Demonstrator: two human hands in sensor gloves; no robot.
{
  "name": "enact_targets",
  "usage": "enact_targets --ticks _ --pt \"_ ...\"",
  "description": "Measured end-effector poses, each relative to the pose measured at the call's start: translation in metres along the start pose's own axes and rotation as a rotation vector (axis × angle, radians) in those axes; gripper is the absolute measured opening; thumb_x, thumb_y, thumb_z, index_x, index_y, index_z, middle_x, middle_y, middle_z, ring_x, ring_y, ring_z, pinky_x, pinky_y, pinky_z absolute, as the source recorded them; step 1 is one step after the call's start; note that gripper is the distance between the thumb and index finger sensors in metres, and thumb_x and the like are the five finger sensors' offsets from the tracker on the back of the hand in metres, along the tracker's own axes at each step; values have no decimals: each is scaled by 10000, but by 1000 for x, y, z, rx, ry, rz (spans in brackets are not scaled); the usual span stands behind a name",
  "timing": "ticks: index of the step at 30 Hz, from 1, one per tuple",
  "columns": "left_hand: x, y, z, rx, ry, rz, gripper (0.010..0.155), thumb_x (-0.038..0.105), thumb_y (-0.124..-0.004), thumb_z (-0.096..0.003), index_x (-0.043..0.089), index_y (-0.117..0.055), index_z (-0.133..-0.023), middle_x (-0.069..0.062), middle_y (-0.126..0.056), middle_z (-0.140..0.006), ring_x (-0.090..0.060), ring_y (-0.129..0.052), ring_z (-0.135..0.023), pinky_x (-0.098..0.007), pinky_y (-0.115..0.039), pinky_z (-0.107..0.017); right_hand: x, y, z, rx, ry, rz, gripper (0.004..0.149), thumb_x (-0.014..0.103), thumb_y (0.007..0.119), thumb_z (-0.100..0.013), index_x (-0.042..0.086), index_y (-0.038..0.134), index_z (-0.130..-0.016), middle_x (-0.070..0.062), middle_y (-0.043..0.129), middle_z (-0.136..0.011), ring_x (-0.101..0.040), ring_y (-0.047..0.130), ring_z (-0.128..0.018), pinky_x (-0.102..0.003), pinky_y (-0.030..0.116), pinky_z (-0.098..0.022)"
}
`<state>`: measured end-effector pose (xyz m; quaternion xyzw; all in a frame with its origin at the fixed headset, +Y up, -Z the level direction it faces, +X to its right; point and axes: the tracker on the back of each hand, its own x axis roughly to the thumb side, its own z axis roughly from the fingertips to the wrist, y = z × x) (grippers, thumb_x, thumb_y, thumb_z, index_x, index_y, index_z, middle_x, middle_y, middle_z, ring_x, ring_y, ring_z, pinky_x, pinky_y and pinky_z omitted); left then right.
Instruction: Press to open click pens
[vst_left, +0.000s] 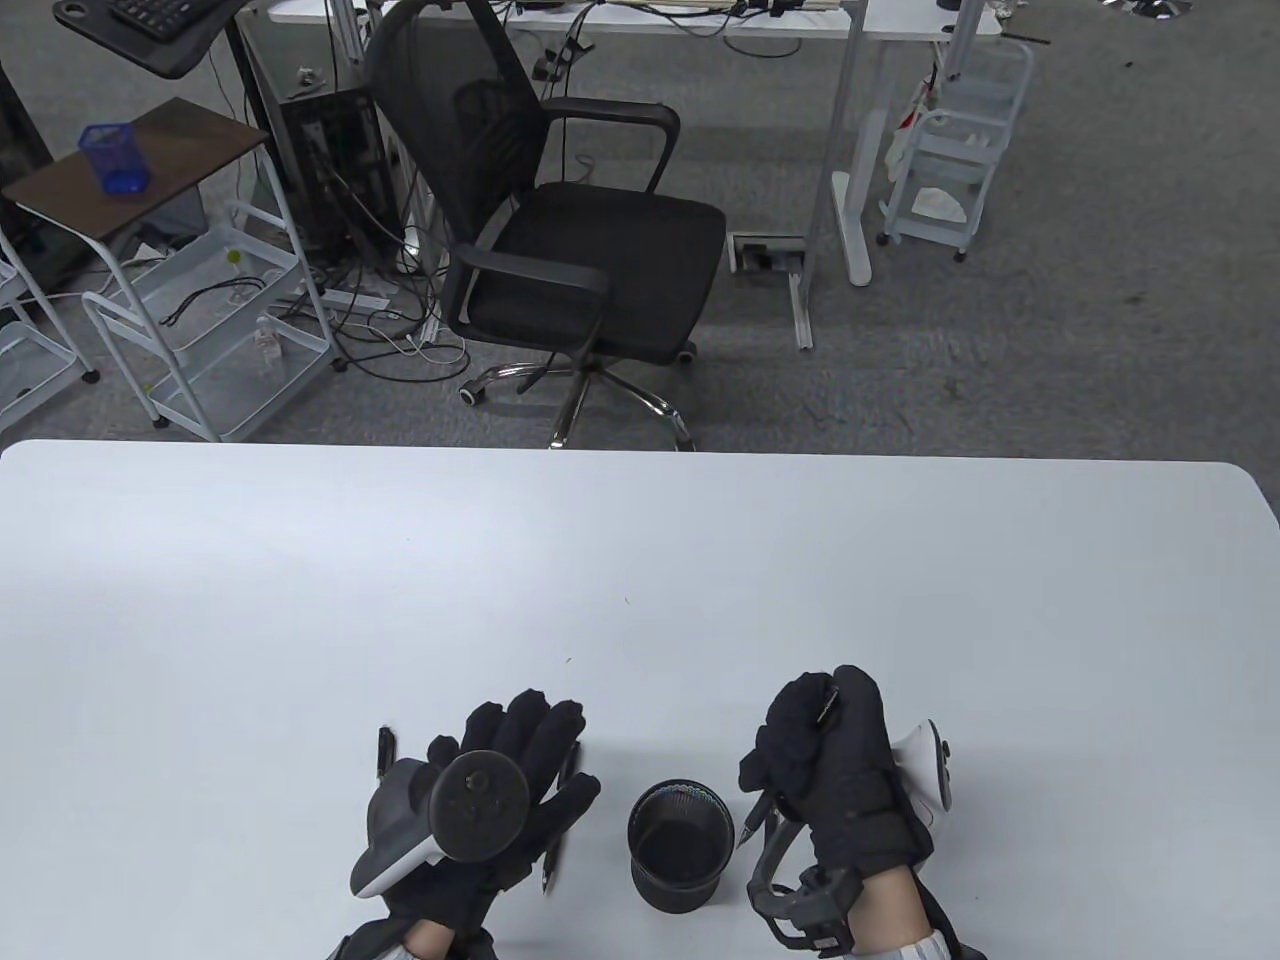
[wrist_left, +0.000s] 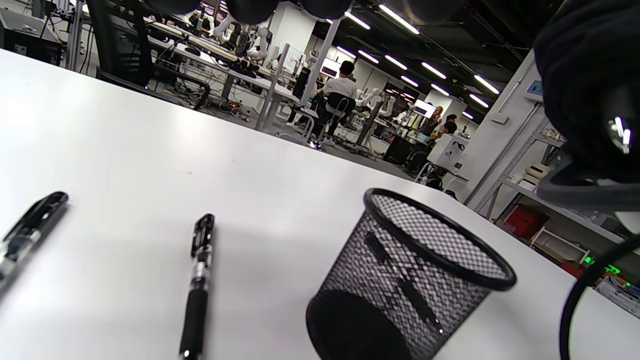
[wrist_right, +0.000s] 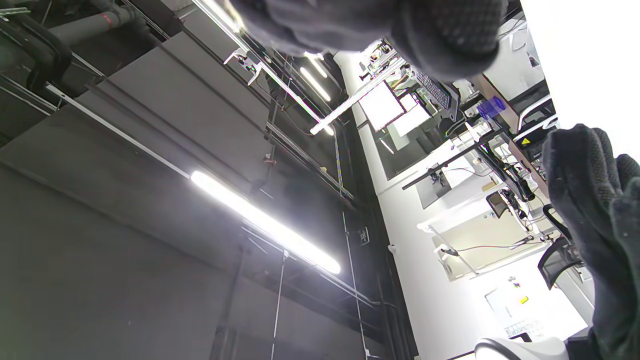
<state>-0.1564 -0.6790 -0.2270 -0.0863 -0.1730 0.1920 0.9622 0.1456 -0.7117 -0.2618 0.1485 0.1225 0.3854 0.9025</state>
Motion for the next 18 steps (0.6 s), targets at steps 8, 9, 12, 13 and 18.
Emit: enact_targets --ticks 8,9,12,13,18 --pt "0 0 0 1 0 2 663 568 -519 -723 229 -368 -1273 -229 -340 -1317 -626 -359 -1144 -842 -339 -718 0 0 0 -3 3 0 558 528 300 -680 140 674 -822 24 826 -576 -81 851 -355 -367 820 -441" --pt "0 0 0 1 0 2 665 567 -519 -723 225 -369 -1274 -231 -341 -1316 -626 -360 -1143 -842 -339 -718 0 0 0 -4 3 0 558 529 301 -680 140 675 -821 24 826 -575 -81 851 -354 -367 820 -440" --pt "0 0 0 2 0 2 664 568 -518 -723 229 -367 -1273 -229 -341 -1317 -625 -360 -1144 -842 -339 -719 0 1 0 -3 1 -2 559 529 301 -680 139 675 -822 24 827 -575 -82 851 -354 -368 820 -441" --pt "0 0 0 2 0 2 664 568 -518 -723 229 -368 -1273 -232 -343 -1316 -626 -360 -1143 -842 -339 -718 0 1 0 -3 1 -2 558 529 300 -680 141 675 -822 24 826 -575 -81 851 -355 -368 819 -441" --pt "0 0 0 1 0 1 663 568 -518 -723 230 -368 -1273 -230 -343 -1316 -624 -361 -1144 -841 -340 -719 1 1 0 0 -2 -6 558 529 303 -683 136 673 -827 21 826 -581 -85 852 -361 -371 817 -446"
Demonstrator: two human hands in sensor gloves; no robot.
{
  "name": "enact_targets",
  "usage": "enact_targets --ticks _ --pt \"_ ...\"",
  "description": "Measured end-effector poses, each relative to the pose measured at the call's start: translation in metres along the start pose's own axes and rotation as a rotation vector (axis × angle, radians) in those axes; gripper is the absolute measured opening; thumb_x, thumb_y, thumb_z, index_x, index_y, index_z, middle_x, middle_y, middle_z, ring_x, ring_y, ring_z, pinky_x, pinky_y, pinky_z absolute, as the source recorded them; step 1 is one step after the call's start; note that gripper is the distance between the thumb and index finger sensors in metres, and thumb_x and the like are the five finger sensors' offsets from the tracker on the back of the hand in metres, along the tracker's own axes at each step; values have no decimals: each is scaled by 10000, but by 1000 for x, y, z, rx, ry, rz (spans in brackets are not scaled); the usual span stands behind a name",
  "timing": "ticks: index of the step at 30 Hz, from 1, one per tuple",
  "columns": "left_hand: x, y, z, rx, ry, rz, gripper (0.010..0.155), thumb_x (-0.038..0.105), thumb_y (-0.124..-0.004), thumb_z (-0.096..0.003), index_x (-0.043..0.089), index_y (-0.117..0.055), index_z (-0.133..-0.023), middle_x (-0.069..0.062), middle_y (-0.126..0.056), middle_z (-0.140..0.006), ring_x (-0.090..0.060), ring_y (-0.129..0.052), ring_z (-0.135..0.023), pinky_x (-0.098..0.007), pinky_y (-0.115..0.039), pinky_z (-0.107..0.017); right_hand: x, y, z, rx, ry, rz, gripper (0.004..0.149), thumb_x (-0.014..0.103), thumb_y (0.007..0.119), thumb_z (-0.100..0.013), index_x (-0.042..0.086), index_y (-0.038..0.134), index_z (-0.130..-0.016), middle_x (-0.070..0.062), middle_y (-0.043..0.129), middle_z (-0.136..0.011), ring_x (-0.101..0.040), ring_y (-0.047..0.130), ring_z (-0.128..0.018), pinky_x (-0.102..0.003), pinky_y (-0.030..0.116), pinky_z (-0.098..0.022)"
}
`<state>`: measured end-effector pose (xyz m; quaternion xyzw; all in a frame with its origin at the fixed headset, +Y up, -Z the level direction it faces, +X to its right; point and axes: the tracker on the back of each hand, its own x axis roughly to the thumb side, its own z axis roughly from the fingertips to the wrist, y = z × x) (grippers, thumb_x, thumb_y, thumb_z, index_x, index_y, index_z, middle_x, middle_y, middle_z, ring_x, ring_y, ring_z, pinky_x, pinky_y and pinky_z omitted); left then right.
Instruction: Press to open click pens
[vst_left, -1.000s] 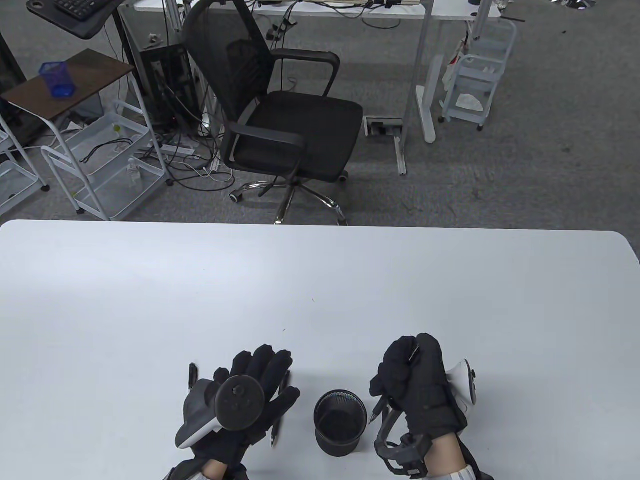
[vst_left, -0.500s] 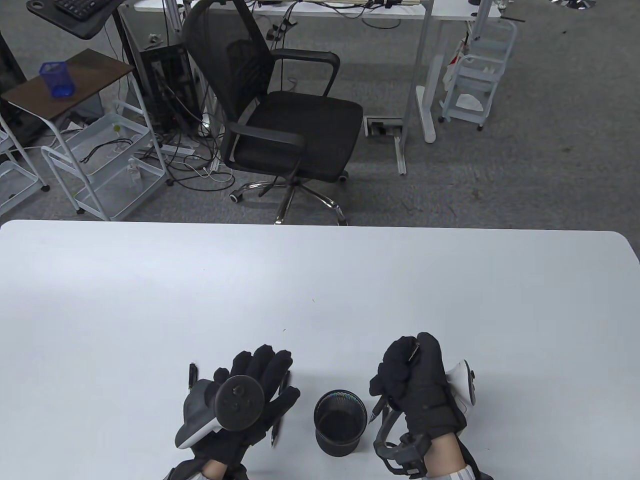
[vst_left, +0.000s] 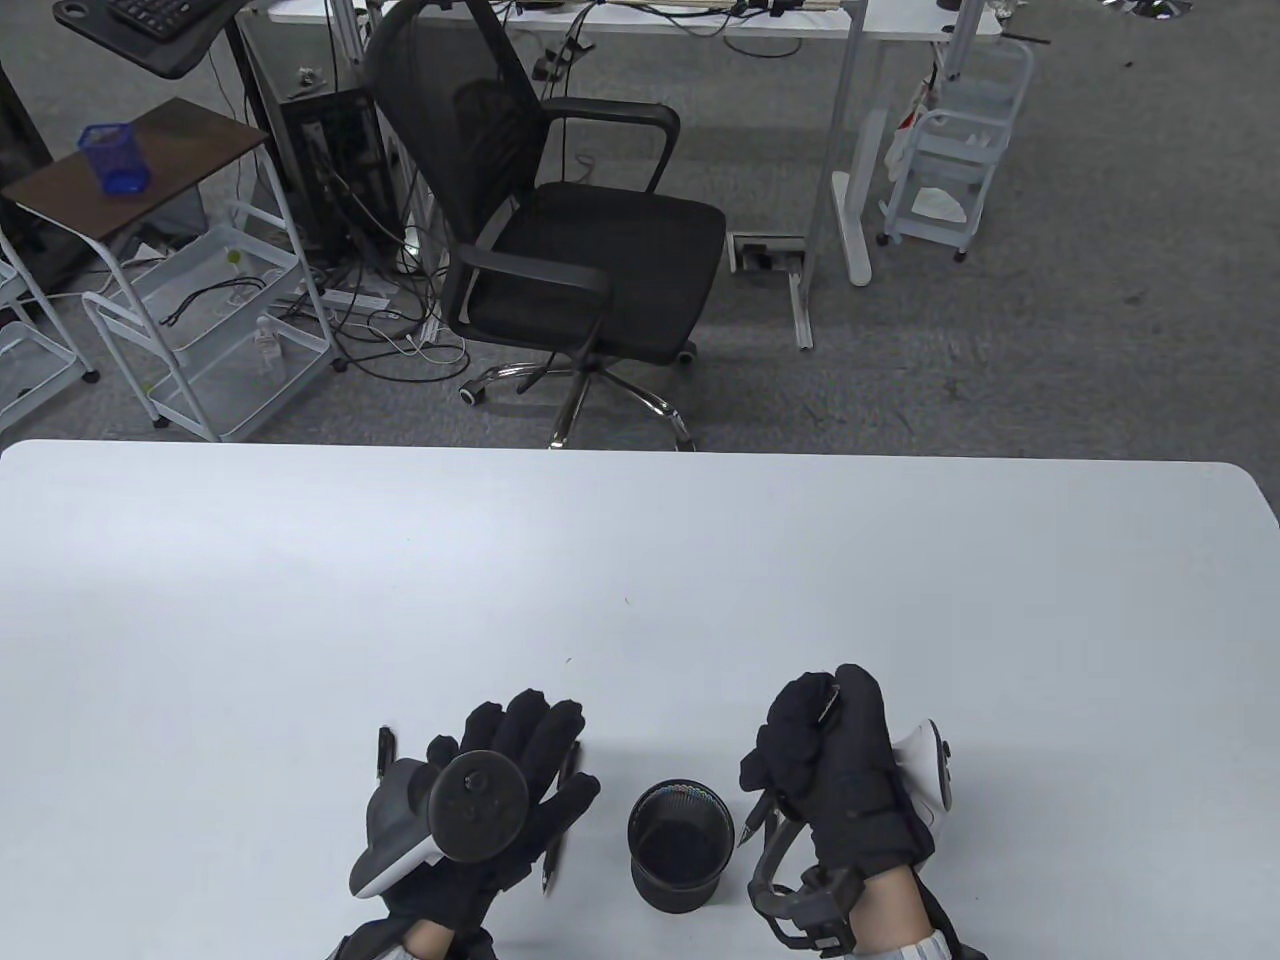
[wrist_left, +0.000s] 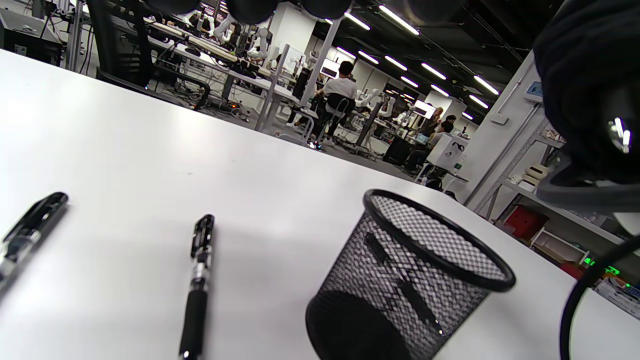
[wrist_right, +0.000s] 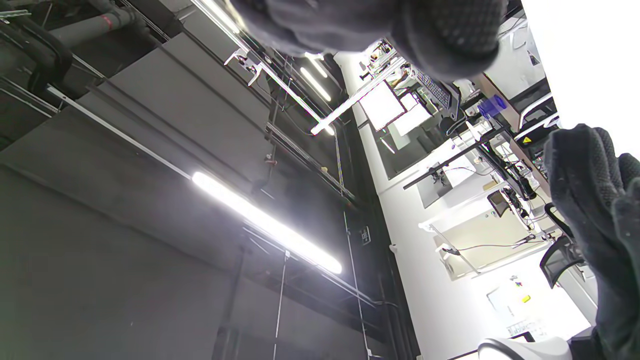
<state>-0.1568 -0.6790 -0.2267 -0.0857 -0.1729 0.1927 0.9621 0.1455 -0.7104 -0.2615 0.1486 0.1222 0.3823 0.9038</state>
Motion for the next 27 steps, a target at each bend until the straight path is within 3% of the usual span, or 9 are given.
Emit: enact_targets --ticks 8,13,17,21,27 --pt "0 0 0 -1 0 0 664 568 -519 -723 227 -368 -1273 -231 -343 -1316 -625 -361 -1143 -842 -339 -718 6 2 0 -3 -57 49 567 522 307 -708 100 631 -906 -23 811 -657 -117 854 -431 -404 793 -500" --pt "0 0 0 0 0 1 662 569 -518 -723 231 -369 -1272 -229 -342 -1317 -625 -360 -1143 -842 -338 -719 23 7 3 44 -124 114 599 460 329 -718 -20 387 -1071 -189 643 -894 -297 759 -676 -574 623 -655" --pt "0 0 0 -1 0 0 664 567 -520 -723 229 -368 -1273 -228 -341 -1317 -625 -359 -1144 -841 -338 -719 35 9 7 64 -140 183 571 351 343 -710 -54 245 -1100 -248 506 -985 -377 658 -789 -633 518 -699" --pt "0 0 0 1 0 0 663 568 -519 -723 229 -368 -1273 -231 -343 -1316 -626 -360 -1143 -842 -339 -718 44 12 9 20 -174 306 525 279 371 -694 -56 296 -1092 -258 521 -983 -391 670 -791 -637 535 -688" --pt "0 0 0 1 0 1 662 566 -520 -723 229 -369 -1273 -234 -340 -1316 -625 -359 -1144 -841 -338 -719 51 14 12 21 -190 315 489 211 422 -694 -31 383 -1118 -306 487 -1016 -469 614 -835 -684 451 -701"
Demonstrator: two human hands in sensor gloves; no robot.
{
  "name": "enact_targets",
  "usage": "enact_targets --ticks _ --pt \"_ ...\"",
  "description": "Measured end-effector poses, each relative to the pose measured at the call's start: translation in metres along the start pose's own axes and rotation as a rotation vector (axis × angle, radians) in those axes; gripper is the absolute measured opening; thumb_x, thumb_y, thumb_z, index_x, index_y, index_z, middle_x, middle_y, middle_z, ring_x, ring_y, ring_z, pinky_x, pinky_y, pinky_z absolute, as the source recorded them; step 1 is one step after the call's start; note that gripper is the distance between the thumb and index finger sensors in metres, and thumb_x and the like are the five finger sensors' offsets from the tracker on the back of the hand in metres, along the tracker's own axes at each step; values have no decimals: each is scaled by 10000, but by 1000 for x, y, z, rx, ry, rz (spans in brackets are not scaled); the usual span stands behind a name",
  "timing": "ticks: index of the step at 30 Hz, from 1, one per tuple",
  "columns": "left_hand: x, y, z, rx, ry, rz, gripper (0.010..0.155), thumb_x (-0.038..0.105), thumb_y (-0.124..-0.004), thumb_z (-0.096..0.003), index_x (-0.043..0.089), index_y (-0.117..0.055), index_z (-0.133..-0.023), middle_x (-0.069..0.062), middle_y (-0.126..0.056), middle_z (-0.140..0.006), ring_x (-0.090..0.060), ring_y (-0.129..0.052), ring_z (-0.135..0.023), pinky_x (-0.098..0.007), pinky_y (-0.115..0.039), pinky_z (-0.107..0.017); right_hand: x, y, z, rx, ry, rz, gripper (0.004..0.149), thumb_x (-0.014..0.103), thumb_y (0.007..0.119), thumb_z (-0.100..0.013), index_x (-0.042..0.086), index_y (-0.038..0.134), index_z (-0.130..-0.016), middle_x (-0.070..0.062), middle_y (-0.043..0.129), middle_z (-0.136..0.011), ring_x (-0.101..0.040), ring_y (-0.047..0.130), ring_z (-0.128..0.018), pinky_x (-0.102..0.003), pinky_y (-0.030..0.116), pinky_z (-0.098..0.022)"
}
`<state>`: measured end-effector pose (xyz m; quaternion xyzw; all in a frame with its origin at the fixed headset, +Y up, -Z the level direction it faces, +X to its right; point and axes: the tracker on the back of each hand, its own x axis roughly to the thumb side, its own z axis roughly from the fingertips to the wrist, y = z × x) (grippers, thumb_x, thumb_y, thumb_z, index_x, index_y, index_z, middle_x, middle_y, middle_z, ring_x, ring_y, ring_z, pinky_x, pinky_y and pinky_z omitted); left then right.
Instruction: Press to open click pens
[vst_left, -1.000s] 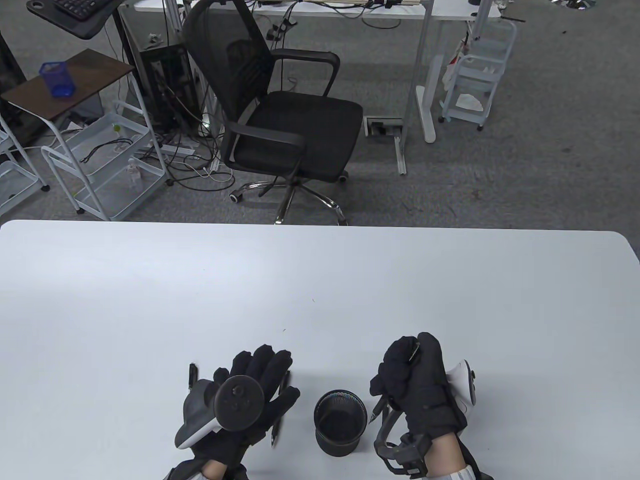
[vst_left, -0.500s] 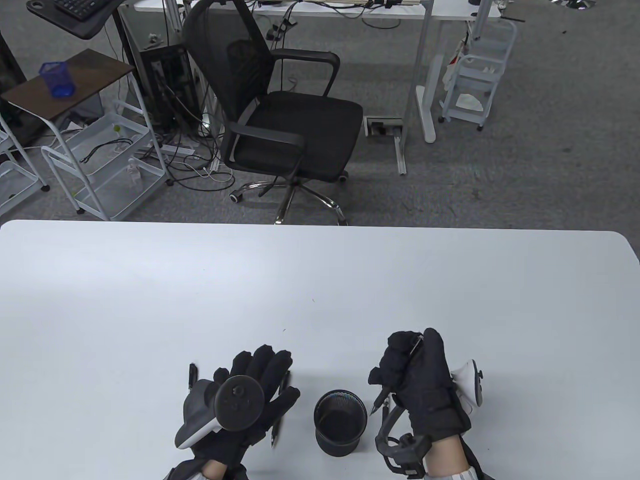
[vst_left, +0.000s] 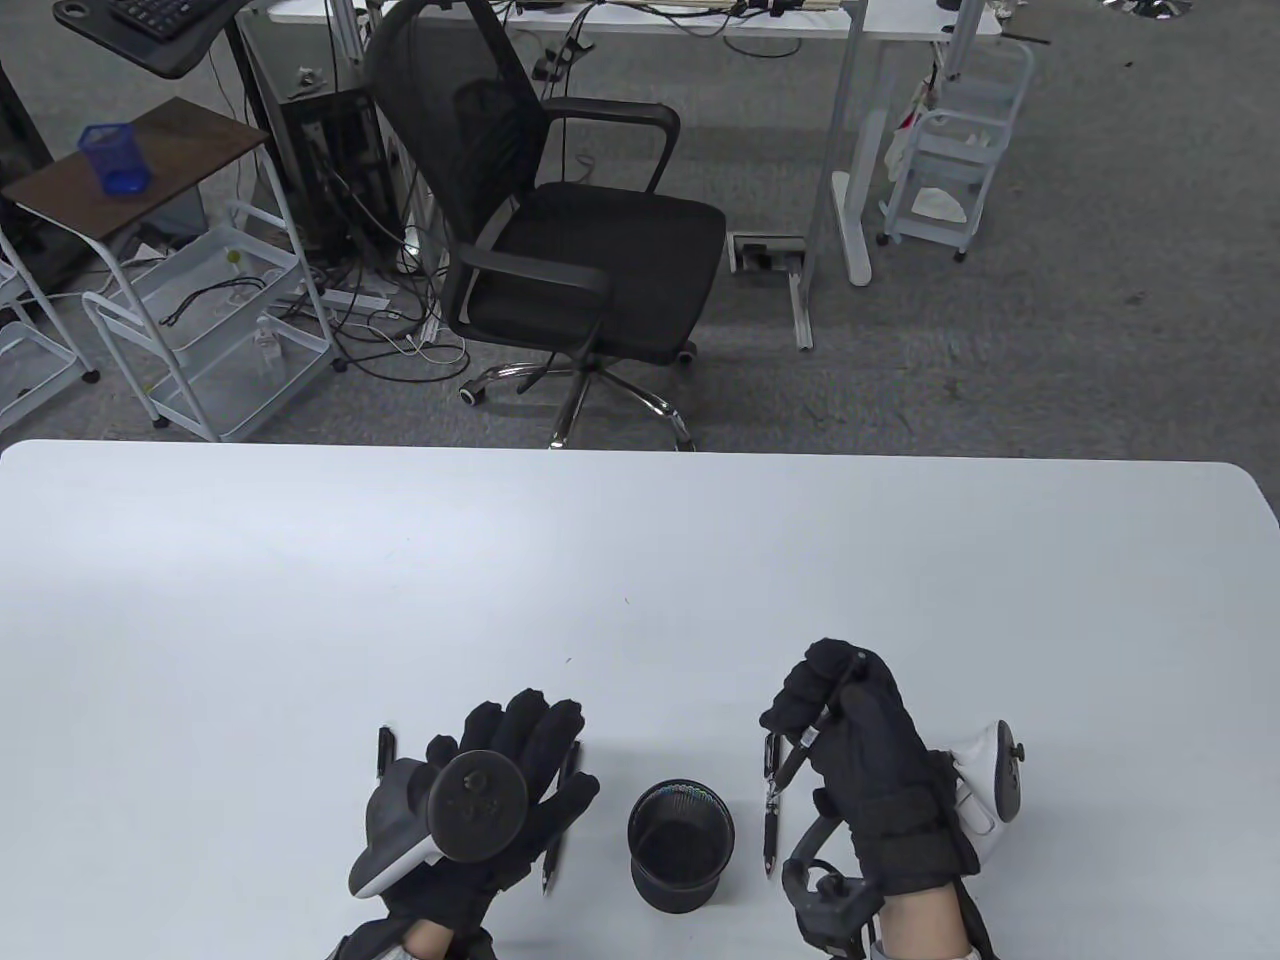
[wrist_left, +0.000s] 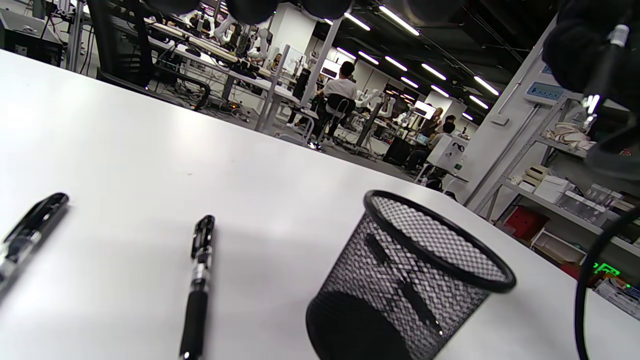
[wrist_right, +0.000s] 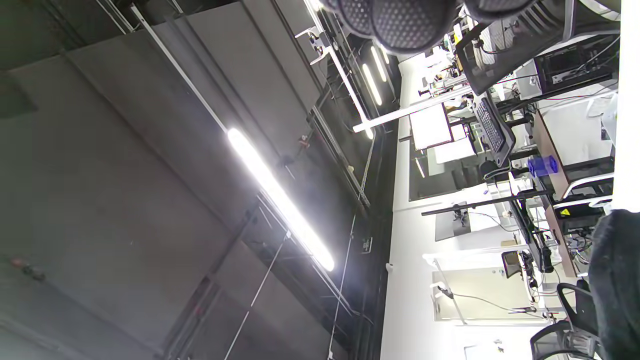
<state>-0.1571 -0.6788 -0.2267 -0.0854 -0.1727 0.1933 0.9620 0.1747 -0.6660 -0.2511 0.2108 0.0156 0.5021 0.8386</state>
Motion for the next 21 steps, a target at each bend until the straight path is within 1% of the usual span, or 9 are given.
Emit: enact_targets --ticks 4,6,8,11,13,15,18,21 --pt "0 0 0 -1 -1 0 663 566 -519 -724 228 -368 -1274 -229 -343 -1316 -625 -358 -1144 -841 -338 -719 4 -2 -1 23 -2 39 480 177 467 -694 -17 450 -1133 -334 391 -1060 -545 475 -902 -724 332 -708" --pt "0 0 0 -1 -1 2 662 566 -519 -724 229 -367 -1273 -230 -341 -1316 -626 -359 -1143 -841 -338 -719 6 -4 -1 39 0 59 481 164 492 -693 -26 475 -1135 -339 407 -1053 -578 416 -908 -742 294 -694" --pt "0 0 0 -1 -1 2 664 567 -517 -724 227 -366 -1274 -229 -341 -1317 -623 -360 -1145 -842 -337 -718 8 -6 -2 62 23 89 478 147 514 -693 -27 495 -1138 -348 423 -1044 -616 306 -896 -769 231 -655" --pt "0 0 0 -3 -1 3 663 566 -519 -724 228 -365 -1273 -230 -342 -1316 -627 -360 -1142 -842 -339 -718 9 -9 -3 79 34 150 489 126 554 -693 -76 497 -1134 -343 477 -1037 -609 343 -888 -765 271 -649" --pt "0 0 0 -4 -1 1 662 566 -518 -724 229 -364 -1273 -230 -344 -1316 -624 -360 -1144 -842 -339 -718 9 -11 -3 61 39 166 485 117 576 -689 -71 523 -1132 -333 503 -1042 -591 374 -888 -748 301 -656" --pt "0 0 0 -5 -1 1 664 565 -521 -723 230 -362 -1273 -231 -345 -1315 -625 -361 -1143 -841 -341 -719 10 -12 -3 48 48 194 479 110 603 -681 -62 558 -1127 -322 538 -1045 -556 438 -876 -731 348 -662" --pt "0 0 0 -4 -2 3 663 566 -519 -724 229 -361 -1273 -230 -343 -1316 -625 -364 -1143 -839 -347 -722 11 -16 -3 17 60 261 477 119 636 -676 -54 605 -1119 -310 601 -1029 -504 564 -839 -686 458 -668" --pt "0 0 0 -5 -4 6 666 566 -518 -724 227 -358 -1273 -231 -349 -1314 -620 -379 -1144 -834 -363 -726 12 -20 -3 -6 66 324 482 127 655 -672 -72 630 -1110 -320 645 -1002 -482 633 -810 -660 516 -662"
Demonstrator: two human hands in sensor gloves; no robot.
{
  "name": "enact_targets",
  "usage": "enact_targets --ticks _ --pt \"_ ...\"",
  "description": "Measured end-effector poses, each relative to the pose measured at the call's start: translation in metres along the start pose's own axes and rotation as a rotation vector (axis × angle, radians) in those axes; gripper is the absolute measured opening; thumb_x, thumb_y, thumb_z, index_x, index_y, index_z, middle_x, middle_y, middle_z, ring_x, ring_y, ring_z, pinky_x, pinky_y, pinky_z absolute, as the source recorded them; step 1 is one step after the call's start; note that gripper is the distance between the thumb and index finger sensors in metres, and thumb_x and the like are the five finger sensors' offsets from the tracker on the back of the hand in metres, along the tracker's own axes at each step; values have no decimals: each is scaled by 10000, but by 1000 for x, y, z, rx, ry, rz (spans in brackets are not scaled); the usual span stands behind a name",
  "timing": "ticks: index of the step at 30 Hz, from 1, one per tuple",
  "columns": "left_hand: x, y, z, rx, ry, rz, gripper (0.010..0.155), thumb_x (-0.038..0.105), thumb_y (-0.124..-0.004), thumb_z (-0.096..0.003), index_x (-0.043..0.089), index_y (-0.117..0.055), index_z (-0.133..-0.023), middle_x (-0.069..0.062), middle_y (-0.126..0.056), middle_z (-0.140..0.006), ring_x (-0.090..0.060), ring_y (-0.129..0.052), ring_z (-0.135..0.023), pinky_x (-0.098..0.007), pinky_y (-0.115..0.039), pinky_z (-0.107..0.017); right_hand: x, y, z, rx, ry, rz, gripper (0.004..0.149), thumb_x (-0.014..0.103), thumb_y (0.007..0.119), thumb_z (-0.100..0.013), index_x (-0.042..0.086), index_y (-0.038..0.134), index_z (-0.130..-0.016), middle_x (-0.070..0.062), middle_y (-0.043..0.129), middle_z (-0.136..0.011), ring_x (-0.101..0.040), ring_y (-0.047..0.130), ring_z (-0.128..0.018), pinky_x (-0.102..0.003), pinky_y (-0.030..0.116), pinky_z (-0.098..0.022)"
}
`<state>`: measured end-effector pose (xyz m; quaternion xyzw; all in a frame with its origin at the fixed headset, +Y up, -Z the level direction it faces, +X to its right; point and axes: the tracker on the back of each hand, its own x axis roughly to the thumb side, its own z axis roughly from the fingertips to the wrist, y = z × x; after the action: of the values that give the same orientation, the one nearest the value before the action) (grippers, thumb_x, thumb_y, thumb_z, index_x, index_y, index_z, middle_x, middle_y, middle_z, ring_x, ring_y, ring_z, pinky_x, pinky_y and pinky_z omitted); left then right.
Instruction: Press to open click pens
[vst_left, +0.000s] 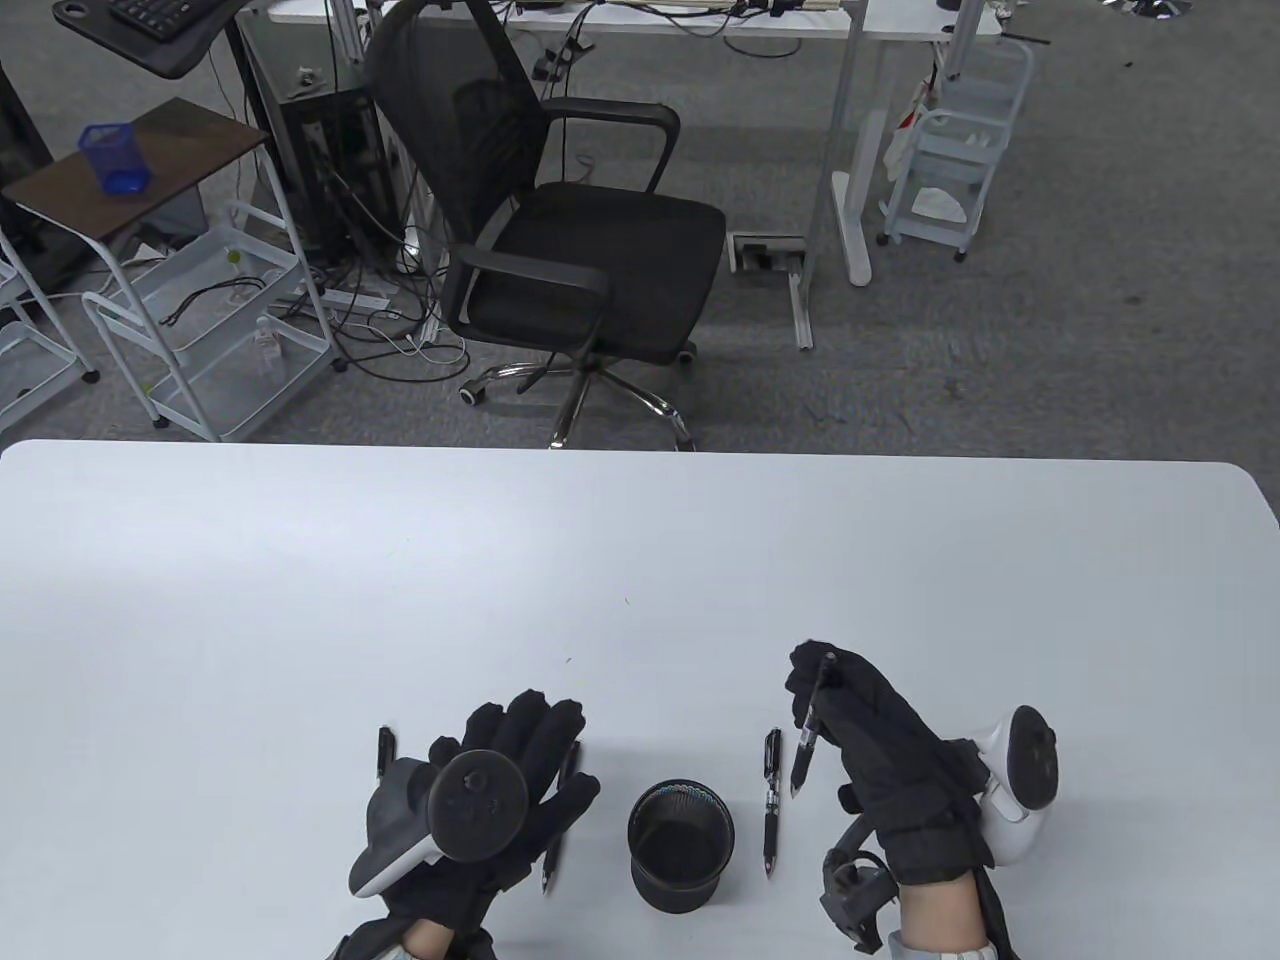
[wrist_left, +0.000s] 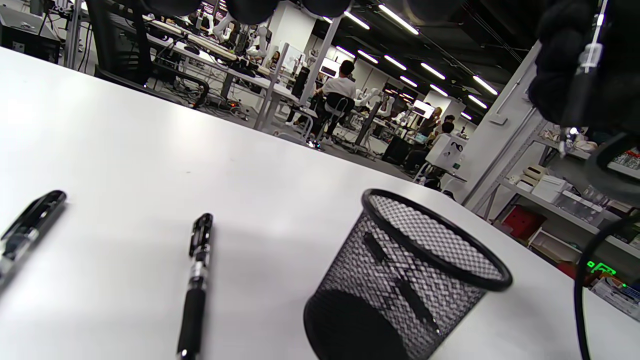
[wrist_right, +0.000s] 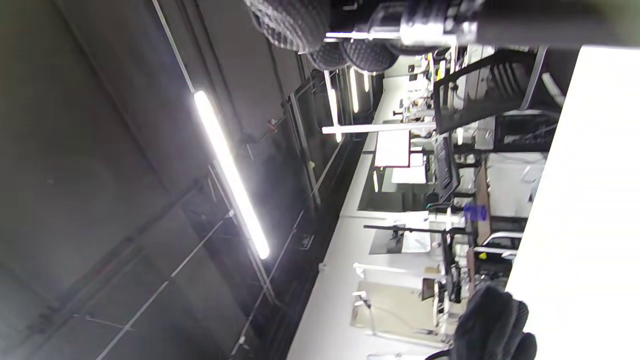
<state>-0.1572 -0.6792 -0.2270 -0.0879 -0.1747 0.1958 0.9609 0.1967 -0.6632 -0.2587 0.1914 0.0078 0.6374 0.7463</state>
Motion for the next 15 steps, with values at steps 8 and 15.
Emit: enact_targets --ticks 8,15 --pt "0 0 0 -3 -2 3 663 565 -518 -724 230 -356 -1272 -233 -359 -1311 -619 -391 -1141 -827 -381 -731 -3 -10 1 -155 54 321 496 151 713 -655 -107 686 -1077 -328 735 -934 -439 772 -717 -582 659 -607" --pt "0 0 0 -3 -2 3 664 566 -518 -723 229 -357 -1272 -235 -358 -1311 -620 -389 -1140 -826 -383 -731 -9 -19 2 -253 117 507 507 169 754 -640 -124 720 -1053 -326 793 -890 -404 850 -664 -530 731 -577"
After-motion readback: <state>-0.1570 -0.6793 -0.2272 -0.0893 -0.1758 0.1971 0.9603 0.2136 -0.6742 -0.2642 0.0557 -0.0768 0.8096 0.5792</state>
